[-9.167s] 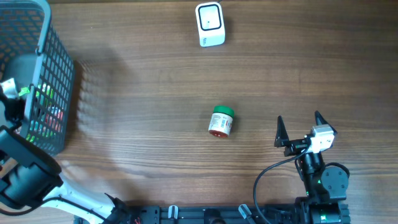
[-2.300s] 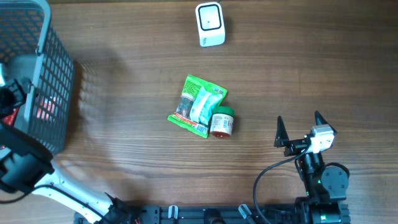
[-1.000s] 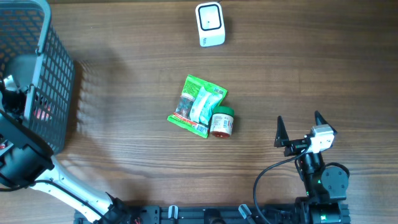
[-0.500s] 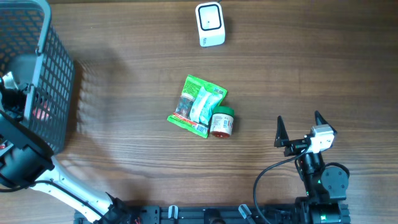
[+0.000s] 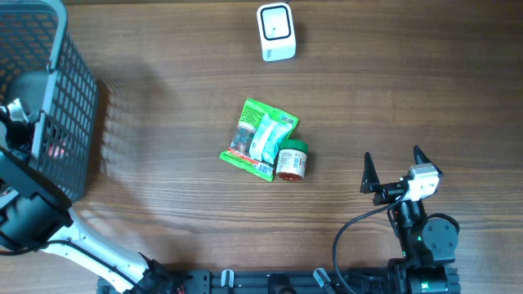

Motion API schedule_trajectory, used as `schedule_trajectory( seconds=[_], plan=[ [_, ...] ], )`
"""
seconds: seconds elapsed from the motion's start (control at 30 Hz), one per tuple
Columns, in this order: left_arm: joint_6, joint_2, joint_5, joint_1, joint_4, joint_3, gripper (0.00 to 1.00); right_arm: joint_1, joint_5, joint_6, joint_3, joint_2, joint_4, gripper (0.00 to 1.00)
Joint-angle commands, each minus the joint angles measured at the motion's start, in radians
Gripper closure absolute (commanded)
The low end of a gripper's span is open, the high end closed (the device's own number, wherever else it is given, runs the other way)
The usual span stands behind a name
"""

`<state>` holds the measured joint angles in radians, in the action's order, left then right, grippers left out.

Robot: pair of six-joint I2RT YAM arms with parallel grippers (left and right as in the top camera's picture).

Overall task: Scan the item barcode
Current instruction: 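Reach the left gripper into the basket and grasp the red Kleenex pack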

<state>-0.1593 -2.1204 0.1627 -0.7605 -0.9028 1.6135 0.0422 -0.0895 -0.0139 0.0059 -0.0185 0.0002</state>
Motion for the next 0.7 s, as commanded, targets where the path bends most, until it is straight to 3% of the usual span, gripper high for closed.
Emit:
schedule_trajectory(
  seconds=[0.0,0.1,0.3,0.4,0.53,0.67],
  plan=[
    [0.003,0.015,0.011,-0.004,-0.018,0.011,0.46,-0.004,-0.012,-0.012,-0.001,0.001,0.006,0.00],
    [0.011,0.063,0.010,-0.004,-0.073,0.114,0.52,-0.004,-0.012,-0.012,-0.001,0.001,0.005,0.00],
    [0.020,0.219,0.000,-0.003,-0.153,0.315,0.54,-0.004,-0.012,-0.012,-0.001,0.001,0.006,0.00],
    [0.068,0.309,0.002,-0.003,-0.153,0.344,0.53,-0.004,-0.012,-0.012,-0.001,0.001,0.005,0.00],
    [0.224,0.459,0.080,0.006,-0.190,0.344,0.51,-0.004,-0.012,-0.011,-0.001,0.001,0.005,0.00],
    [0.247,0.547,0.182,0.056,-0.264,0.344,0.51,-0.004,-0.012,-0.012,-0.001,0.001,0.005,0.00]
  ],
)
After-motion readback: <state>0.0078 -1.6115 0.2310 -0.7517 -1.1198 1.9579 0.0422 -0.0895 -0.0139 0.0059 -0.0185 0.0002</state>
